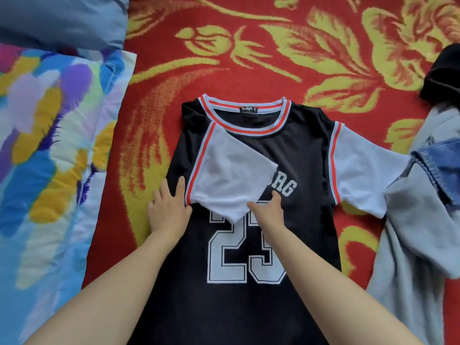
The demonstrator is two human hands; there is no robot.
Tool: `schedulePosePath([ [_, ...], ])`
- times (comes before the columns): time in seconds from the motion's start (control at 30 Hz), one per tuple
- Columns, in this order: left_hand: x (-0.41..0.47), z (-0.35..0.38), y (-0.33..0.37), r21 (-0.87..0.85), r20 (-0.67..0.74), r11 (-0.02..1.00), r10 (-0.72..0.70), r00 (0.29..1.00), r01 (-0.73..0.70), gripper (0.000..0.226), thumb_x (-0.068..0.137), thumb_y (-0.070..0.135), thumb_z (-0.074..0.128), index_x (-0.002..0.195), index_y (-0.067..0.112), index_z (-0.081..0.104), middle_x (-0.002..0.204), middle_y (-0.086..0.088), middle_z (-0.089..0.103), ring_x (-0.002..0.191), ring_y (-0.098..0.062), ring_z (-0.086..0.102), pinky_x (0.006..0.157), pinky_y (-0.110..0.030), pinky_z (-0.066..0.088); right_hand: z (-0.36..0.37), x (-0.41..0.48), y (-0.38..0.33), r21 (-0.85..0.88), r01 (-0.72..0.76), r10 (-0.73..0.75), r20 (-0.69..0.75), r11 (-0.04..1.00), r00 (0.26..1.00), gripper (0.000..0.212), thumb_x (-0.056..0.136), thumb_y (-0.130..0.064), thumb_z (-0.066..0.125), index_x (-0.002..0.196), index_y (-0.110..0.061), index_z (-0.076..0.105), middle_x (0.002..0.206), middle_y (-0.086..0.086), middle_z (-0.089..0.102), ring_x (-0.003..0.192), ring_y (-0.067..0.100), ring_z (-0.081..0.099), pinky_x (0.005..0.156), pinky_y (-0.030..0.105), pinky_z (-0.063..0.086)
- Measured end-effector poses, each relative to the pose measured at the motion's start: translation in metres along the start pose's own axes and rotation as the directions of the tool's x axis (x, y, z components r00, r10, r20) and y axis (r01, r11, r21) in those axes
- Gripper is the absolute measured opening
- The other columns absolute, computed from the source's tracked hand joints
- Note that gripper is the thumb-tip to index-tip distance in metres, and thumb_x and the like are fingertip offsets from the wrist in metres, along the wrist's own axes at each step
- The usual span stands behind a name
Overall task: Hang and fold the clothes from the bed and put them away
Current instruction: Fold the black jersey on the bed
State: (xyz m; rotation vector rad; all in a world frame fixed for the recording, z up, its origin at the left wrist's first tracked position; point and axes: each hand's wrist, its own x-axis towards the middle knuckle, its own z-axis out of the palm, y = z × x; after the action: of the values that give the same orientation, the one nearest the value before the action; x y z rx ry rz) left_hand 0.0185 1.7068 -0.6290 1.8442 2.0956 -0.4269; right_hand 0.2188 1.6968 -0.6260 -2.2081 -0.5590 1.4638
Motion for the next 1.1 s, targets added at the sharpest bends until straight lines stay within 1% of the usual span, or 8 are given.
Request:
schedulePosePath([
  [0.2, 0.01, -0.001, -0.041, -0.306, -0.064, 0.951, -0.063, 0.996, 0.041, 0.047, 0.095, 0.014, 0.041, 0.141, 0.01, 0.039, 0.128, -0.015, 0.054, 0.112, -0.035, 0.051, 0.076, -0.042, 0.041, 0.034, 0.012, -0.028, -0.064, 0.075, -0.083, -0.133, 0.995, 0.988, 0.084, 0.085, -0.021, 0.061, 0.149, -0.023, 0.007, 0.137, 0.012, 0.043, 0.107, 0.03, 0.052, 0.082, 0.031, 0.038],
  [0.33, 0.012, 0.0, -0.07, -0.359, -0.112, 0.919, -0.213, 0.971, 0.161, 0.044, 0.093, 0.009, 0.04, 0.138, 0.011, 0.042, 0.108, -0.025, 0.062, 0.086, -0.045, 0.059, 0.063, -0.04, 0.035, 0.067, 0.013, -0.054, -0.157, 0.128, -0.146, -0.105, 0.979, 0.984, 0.077, 0.086, 0.001, 0.047, 0.148, -0.032, 0.016, 0.142, 0.01, 0.028, 0.076, 0.016, 0.048, 0.074, 0.028, 0.04],
  [0.53, 0.009, 0.005, -0.08, -0.414, -0.097, 0.888, -0.261, 0.961, 0.199, 0.048, 0.092, 0.012, 0.048, 0.14, 0.015, 0.041, 0.126, -0.016, 0.057, 0.099, -0.042, 0.058, 0.067, -0.04, 0.04, 0.072, 0.026, -0.077, -0.32, 0.419, -0.458, -0.055, 0.85, 0.887, 0.063, 0.086, 0.008, 0.035, 0.142, -0.02, 0.035, 0.117, 0.002, 0.035, 0.067, 0.0, 0.039, 0.061, 0.014, 0.03],
  [0.73, 0.005, -0.003, -0.05, -0.039, -0.368, 0.973, 0.199, 0.908, -0.229, 0.067, 0.068, -0.006, 0.049, 0.134, 0.005, 0.045, 0.135, -0.033, 0.044, 0.123, -0.047, 0.04, 0.089, -0.061, 0.041, 0.039, 0.036, -0.069, -0.572, 0.453, -0.539, 0.023, 0.684, 0.842, 0.06, 0.088, -0.002, 0.047, 0.144, -0.017, 0.03, 0.122, 0.007, 0.034, 0.105, 0.025, 0.045, 0.081, 0.03, 0.043],
  [0.83, 0.01, -0.008, -0.015, 0.111, -0.262, 0.881, 0.472, 0.842, -0.459, 0.066, 0.061, 0.01, 0.07, 0.126, 0.01, 0.057, 0.135, -0.026, 0.049, 0.126, -0.042, 0.045, 0.092, -0.06, 0.042, 0.003, 0.042, -0.056, -0.609, 0.398, -0.586, -0.138, 0.686, 0.798, 0.049, 0.09, -0.013, 0.053, 0.138, -0.012, 0.041, 0.128, 0.011, 0.04, 0.116, 0.025, 0.038, 0.09, 0.031, 0.037],
  [0.9, 0.011, -0.012, 0.014, 0.085, -0.107, 0.871, 0.491, 0.865, -0.484, 0.073, 0.059, 0.025, 0.082, 0.127, 0.013, 0.06, 0.139, -0.024, 0.046, 0.127, -0.043, 0.045, 0.094, -0.06, 0.04, -0.034, 0.048, -0.046, -0.524, 0.291, -0.523, -0.373, 0.8, 0.766, 0.039, 0.089, -0.012, 0.052, 0.128, -0.007, 0.049, 0.126, 0.015, 0.046, 0.117, 0.028, 0.039, 0.091, 0.03, 0.033],
  [1.0, 0.009, 0.002, 0.049, 0.084, 0.059, 0.879, 0.467, 0.883, -0.47, 0.067, 0.094, 0.048, 0.041, 0.151, 0.027, 0.012, 0.159, -0.013, -0.001, 0.145, -0.036, 0.0, 0.113, -0.052, 0.011, -0.089, 0.053, -0.026, -0.055, 0.062, -0.083, -0.713, 0.997, 0.696, 0.028, 0.088, -0.013, 0.049, 0.114, -0.001, 0.051, 0.118, 0.018, 0.054, 0.111, 0.033, 0.049, 0.081, 0.031, 0.034],
  [1.1, 0.003, 0.02, 0.073, 0.056, 0.164, 0.901, 0.416, 0.895, -0.429, 0.066, 0.095, 0.058, 0.021, 0.15, 0.033, -0.007, 0.158, -0.006, -0.016, 0.143, -0.031, -0.016, 0.113, -0.051, 0.002, -0.12, 0.055, -0.007, 0.48, -0.118, 0.428, -0.611, 0.869, 0.666, 0.04, 0.091, -0.024, 0.053, 0.121, 0.001, 0.05, 0.102, 0.012, 0.055, 0.089, 0.029, 0.056, 0.071, 0.036, 0.043],
])
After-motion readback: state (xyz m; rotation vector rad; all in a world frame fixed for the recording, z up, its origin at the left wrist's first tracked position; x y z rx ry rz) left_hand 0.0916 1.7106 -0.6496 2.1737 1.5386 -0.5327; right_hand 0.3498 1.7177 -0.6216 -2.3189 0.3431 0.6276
